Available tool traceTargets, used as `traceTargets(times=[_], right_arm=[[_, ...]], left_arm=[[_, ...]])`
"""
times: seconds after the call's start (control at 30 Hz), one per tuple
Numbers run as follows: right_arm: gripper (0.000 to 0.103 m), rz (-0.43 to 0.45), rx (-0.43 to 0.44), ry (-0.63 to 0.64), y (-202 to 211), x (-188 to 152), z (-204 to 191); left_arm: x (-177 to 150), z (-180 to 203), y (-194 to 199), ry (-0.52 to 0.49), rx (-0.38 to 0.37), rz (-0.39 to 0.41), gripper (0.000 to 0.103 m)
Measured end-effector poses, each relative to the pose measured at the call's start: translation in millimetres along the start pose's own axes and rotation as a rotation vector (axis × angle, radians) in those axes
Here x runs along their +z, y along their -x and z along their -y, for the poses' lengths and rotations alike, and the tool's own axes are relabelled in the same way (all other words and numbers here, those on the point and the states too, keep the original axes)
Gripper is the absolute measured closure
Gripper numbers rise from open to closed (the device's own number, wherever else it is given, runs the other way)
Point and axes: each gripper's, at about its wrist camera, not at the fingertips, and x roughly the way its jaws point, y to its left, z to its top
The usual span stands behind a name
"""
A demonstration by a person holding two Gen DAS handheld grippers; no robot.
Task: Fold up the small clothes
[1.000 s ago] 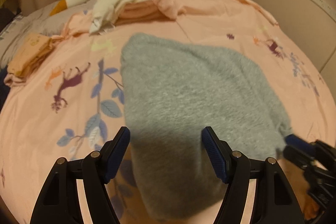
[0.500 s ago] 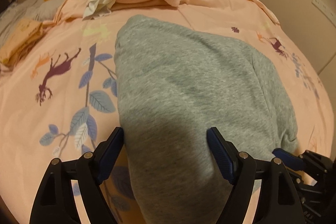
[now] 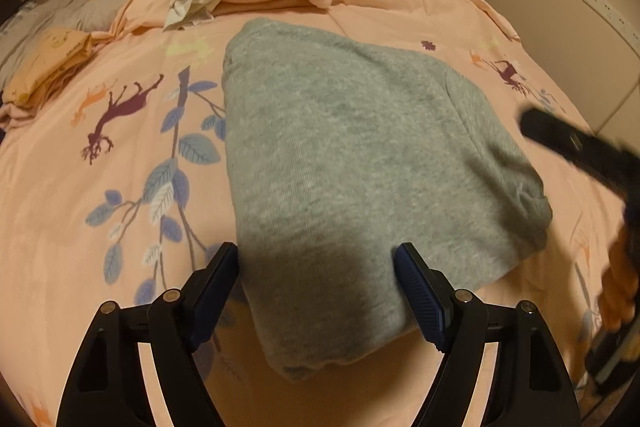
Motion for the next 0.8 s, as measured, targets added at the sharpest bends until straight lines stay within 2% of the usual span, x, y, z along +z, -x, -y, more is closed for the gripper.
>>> traceTargets(times=[0.17, 0.27, 0.33, 0.4, 0.6, 0.67, 0.7, 0.8], right_arm=[[0.076, -0.075, -0.039, -0.034, -38, 16, 4], [0.076, -0.131, -0.094, -0.058, -59, 19, 8], [0.081, -0.192, -0.158, -0.080, -77, 19, 15], [0.083, -0.218, -0.169, -0.100, -86, 18, 21], [0.083, -0.219, -0.148, -0.119, -84, 20, 27], [0.083, -0.199, -0.131, -0.131, -77, 19, 29], [0.079, -0.187, -0.123, -0.130, -73, 19, 28], [0.078, -0.146, -0.110, -0.077, -56, 15, 18]], left_arm=[[0, -2, -5, 0.019, -0.020, -0.012, 0.023], [0, -3, -5, 0.017, -0.027, -0.015, 0.023], [0, -3, -7, 0.020, -0.035, -0.021, 0.023], [-1, -2, -9, 0.019, -0.036, -0.022, 0.023], [-1, -1, -9, 0.016, -0.033, -0.021, 0.023], [-1, -1, -9, 0.016, -0.031, -0.023, 0.023], [-1, -1, -9, 0.015, -0.030, -0.023, 0.023], [-1, 0, -10, 0.011, -0.023, -0.023, 0.023]])
